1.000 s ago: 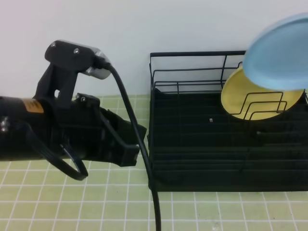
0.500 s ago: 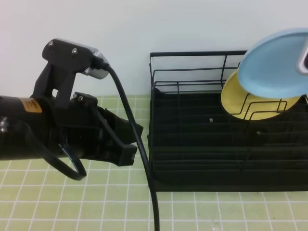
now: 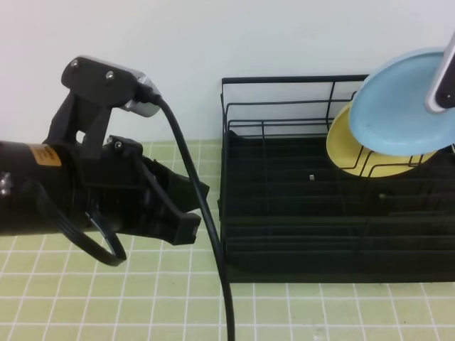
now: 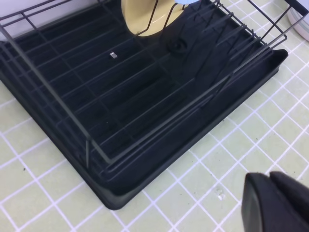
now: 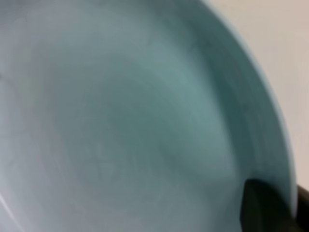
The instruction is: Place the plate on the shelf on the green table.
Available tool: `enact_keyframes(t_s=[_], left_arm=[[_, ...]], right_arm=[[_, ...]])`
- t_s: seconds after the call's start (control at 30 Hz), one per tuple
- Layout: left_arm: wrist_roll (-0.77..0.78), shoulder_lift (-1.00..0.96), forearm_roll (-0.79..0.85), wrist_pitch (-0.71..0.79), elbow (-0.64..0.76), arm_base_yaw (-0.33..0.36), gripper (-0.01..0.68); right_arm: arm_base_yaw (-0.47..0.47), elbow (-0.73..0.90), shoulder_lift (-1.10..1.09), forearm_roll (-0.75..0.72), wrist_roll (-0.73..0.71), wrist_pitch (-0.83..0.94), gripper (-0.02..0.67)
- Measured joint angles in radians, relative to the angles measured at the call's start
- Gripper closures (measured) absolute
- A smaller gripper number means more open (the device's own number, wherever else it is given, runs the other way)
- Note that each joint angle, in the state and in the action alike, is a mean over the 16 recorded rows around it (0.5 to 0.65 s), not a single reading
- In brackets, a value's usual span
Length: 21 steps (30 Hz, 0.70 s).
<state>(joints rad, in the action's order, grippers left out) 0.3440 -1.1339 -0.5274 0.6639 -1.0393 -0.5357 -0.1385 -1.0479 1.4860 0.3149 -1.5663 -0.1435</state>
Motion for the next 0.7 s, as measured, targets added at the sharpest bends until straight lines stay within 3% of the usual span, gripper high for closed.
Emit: enact_keyframes(t_s=[0.7], left_arm=[[-0.003, 0.000, -0.003, -0.029, 0.000, 0.000, 0.673]], right_arm=[[-0.002, -0.001, 0.064, -0.003, 0.082, 0.029, 0.614]])
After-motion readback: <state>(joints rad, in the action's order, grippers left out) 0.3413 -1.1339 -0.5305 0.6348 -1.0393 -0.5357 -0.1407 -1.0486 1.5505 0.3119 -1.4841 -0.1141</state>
